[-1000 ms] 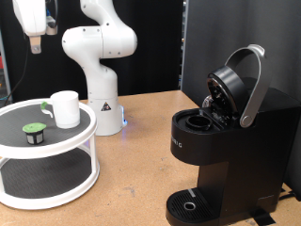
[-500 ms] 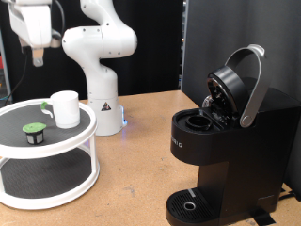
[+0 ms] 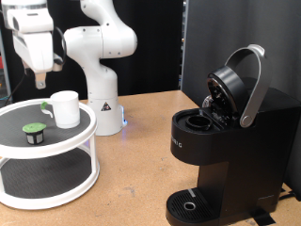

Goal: Make a cup of coffee with the keurig machine

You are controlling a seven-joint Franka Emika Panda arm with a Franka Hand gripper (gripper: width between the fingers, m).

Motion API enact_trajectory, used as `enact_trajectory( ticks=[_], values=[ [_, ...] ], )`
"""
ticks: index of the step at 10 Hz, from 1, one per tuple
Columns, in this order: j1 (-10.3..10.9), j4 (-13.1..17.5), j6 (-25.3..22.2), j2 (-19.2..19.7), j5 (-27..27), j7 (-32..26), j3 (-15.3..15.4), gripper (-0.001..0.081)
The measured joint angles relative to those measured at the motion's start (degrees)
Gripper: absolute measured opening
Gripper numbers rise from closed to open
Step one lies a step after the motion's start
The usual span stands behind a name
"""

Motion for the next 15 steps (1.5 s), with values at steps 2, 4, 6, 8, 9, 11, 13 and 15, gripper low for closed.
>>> enact_trajectory(
  ticks=[2, 4, 6, 8, 9, 11, 13, 15],
  values=[
    [0.00, -1.30, 1.21, 0.48, 0.04, -0.01, -1.32, 0.0801],
    [0.01, -1.99, 2.54, 1.64, 0.03, -0.02, -2.34, 0.0801],
    [0.01, -2.12, 4.36, 3.37, 0.03, 0.09, -2.94, 0.0801],
    [0.01, -2.22, 6.83, 5.68, -0.06, 0.13, -3.02, 0.0801],
    [0.01, -2.41, 8.18, 6.88, -0.12, 0.13, -3.04, 0.0801],
    [0.01, -3.38, 10.91, 8.71, -0.45, 0.02, -3.22, 0.0801],
    [0.00, -4.93, 13.62, 9.46, -1.04, -0.30, -3.87, 0.0801],
    [-0.09, -6.43, 16.16, 9.93, -1.43, -0.50, -4.38, 0.0801]
  ],
)
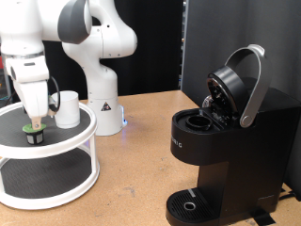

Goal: Make a cup of coffee with the keurig machine

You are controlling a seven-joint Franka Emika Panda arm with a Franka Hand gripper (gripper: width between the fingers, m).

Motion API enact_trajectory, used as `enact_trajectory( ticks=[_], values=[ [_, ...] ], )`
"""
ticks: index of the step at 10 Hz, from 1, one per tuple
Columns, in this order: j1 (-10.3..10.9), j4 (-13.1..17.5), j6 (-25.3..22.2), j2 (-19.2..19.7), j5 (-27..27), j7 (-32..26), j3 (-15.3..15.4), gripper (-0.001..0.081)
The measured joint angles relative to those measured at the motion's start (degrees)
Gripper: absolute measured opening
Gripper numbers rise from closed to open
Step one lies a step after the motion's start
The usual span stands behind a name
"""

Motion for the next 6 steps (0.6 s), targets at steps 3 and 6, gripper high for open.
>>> enact_trajectory(
  ticks=[3, 6],
  values=[
    [-0.26, -1.57, 3.10, 0.72, -0.25, 0.03, -0.15, 0.0801],
    [-0.68, -2.71, 5.38, 1.87, -0.93, 0.03, -0.18, 0.0801]
  ],
)
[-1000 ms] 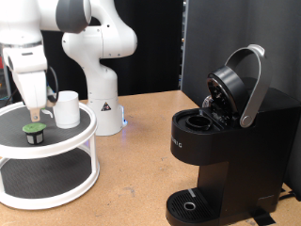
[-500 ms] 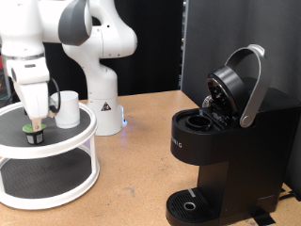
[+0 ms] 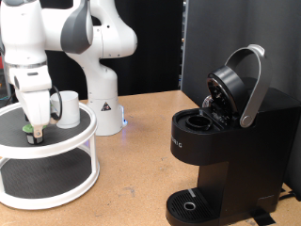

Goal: Make a cup of coffee with the keurig machine

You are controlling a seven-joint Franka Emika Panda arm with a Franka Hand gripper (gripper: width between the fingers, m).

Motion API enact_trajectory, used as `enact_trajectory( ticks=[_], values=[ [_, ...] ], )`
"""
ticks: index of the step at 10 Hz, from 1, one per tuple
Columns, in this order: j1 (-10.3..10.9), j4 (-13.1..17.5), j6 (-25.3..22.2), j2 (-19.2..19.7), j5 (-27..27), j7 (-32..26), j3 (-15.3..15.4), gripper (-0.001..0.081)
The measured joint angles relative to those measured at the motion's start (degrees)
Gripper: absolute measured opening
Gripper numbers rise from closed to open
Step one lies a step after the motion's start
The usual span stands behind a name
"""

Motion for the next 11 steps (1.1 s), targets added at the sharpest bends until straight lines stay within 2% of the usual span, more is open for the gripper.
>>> enact_trajectory(
  ticks=[5, 6, 7, 8, 9, 11],
  values=[
    [-0.18, -0.68, 0.92, 0.28, -0.01, 0.00, -0.02, 0.0801],
    [-0.19, -0.68, 0.92, 0.30, -0.01, 0.04, -0.02, 0.0681],
    [-0.20, -0.68, 0.92, 0.33, -0.01, 0.13, -0.02, 0.0681],
    [-0.22, -0.66, 0.92, 0.35, -0.01, 0.20, -0.02, 0.0546],
    [-0.24, -0.64, 0.92, 0.36, -0.01, 0.24, -0.02, 0.0485],
    [-0.26, -0.34, 0.61, 0.36, 0.15, 0.24, -0.03, 0.0485]
  ],
)
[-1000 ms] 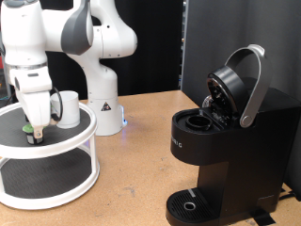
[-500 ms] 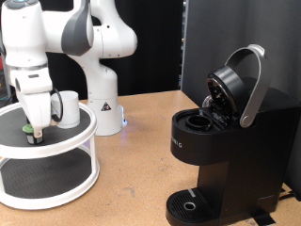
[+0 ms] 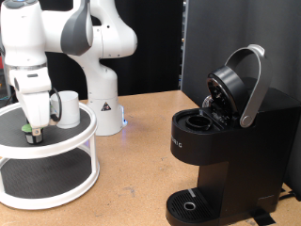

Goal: Make a cup of coffee with the keurig machine

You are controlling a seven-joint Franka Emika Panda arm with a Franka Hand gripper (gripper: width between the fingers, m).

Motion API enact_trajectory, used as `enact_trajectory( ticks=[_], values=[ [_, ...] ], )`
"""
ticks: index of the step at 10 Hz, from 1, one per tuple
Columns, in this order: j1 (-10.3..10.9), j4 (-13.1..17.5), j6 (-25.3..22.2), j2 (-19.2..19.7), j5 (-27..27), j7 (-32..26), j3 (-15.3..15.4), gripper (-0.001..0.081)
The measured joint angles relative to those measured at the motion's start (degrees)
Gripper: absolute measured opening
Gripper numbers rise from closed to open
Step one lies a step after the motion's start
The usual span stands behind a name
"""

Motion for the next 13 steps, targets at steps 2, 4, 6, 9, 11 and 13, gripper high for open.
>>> enact_trajectory(
  ticks=[2, 4, 6, 9, 11, 13],
  values=[
    [0.05, 2.10, -4.62, -0.98, 1.69, -0.86, 0.00, 0.0485],
    [0.13, 5.36, -11.60, -3.63, 3.94, -3.10, 0.04, 0.0485],
    [0.15, 8.23, -16.96, -6.36, 4.41, -4.00, 0.46, 0.0484],
    [0.23, 8.58, -18.53, -6.84, 5.52, -3.48, 0.80, 0.0484],
    [1.99, 8.78, -18.47, -6.83, 13.34, -0.37, 1.13, 0.0484],
    [4.51, 9.52, -17.31, -6.97, 21.10, 3.56, 2.29, 0.0484]
  ],
)
